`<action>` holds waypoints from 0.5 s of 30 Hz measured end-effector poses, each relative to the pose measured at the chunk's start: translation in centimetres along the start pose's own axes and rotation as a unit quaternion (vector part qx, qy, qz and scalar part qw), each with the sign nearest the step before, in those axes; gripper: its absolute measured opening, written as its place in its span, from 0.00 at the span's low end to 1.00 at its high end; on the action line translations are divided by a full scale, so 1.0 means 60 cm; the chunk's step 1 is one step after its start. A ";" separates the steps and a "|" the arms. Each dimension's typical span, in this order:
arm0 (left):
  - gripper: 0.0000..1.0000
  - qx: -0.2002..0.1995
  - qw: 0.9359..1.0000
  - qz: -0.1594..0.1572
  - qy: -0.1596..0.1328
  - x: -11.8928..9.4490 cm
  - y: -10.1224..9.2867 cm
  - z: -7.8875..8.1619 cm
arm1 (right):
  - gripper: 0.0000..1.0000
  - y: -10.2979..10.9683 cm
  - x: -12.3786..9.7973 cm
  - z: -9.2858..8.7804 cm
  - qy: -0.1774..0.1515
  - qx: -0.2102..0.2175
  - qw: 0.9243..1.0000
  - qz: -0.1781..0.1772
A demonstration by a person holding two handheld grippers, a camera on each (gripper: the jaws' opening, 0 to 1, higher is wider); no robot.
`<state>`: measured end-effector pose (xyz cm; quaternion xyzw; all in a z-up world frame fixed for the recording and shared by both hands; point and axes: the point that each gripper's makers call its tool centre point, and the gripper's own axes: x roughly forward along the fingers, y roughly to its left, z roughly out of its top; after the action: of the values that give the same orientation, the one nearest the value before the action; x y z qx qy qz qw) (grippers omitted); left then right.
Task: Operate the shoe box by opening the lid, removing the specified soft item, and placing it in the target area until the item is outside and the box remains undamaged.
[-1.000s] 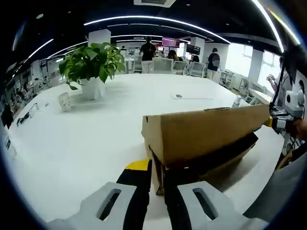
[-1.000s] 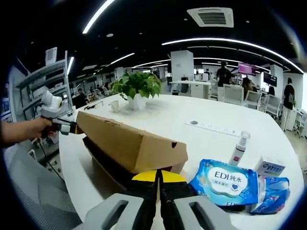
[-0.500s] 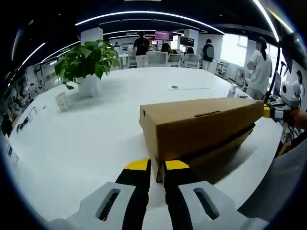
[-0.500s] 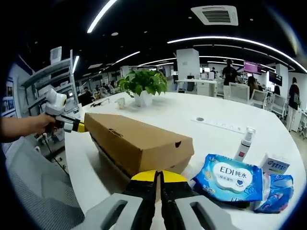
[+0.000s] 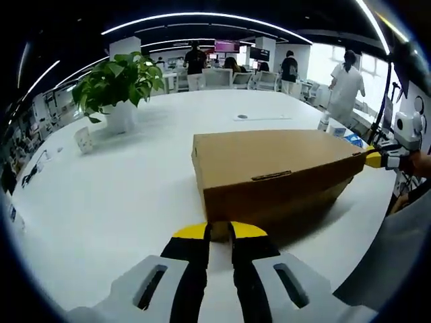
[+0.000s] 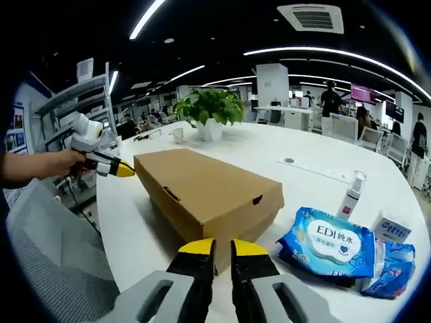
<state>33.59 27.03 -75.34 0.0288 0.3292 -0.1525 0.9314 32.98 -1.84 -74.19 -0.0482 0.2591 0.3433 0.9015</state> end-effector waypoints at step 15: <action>0.11 0.011 1.000 0.003 0.002 0.000 0.005 -0.001 | 0.08 0.010 -0.003 -0.010 0.010 -0.016 1.000 0.009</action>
<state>33.63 27.31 -75.42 0.0407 0.3289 -0.1532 0.9310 32.21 -1.63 -74.58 -0.0642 0.2630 0.3550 0.8948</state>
